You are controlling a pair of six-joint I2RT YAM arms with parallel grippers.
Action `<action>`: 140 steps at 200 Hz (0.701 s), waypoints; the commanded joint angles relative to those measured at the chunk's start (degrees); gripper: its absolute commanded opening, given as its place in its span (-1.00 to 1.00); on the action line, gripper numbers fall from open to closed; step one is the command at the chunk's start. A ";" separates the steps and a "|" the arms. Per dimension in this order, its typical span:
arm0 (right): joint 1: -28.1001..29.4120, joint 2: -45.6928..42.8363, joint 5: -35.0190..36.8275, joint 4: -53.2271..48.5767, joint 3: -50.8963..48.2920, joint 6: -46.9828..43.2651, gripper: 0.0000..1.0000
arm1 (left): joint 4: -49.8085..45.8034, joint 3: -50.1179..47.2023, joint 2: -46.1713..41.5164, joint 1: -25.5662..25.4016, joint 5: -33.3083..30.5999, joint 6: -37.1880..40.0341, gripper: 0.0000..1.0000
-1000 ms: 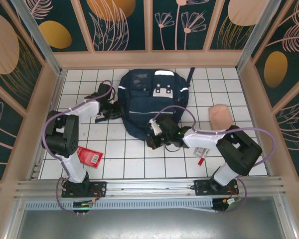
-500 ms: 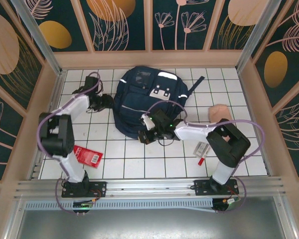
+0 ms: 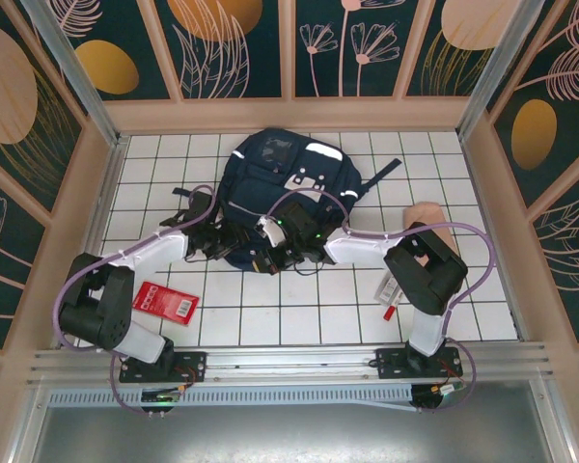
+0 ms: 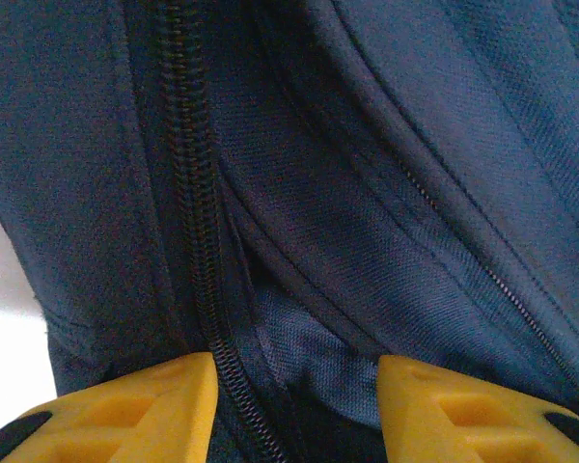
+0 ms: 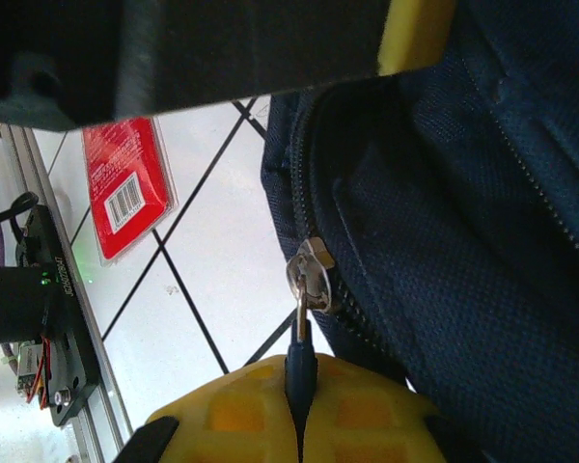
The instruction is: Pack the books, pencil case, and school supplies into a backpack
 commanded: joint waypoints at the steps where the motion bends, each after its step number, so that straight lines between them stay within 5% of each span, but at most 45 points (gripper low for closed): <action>1: 0.80 0.49 -1.75 0.25 3.96 -2.96 -1.00 | 3.21 -3.13 -0.20 -0.56 -3.02 -7.59 -0.08; 32: 0.80 0.02 -0.53 -0.83 4.23 -3.56 -1.00 | 2.96 -4.17 -0.40 -0.68 -5.66 -7.72 -0.17; 55: 0.67 -0.68 2.22 -4.60 3.06 -4.75 -1.00 | 1.67 -3.77 -0.46 -0.42 -10.29 -4.75 -1.00; 140: -6.76 -8.02 9.50 -9.48 -13.02 -1.13 -1.00 | -3.23 3.98 2.53 9.79 -21.53 13.09 -1.00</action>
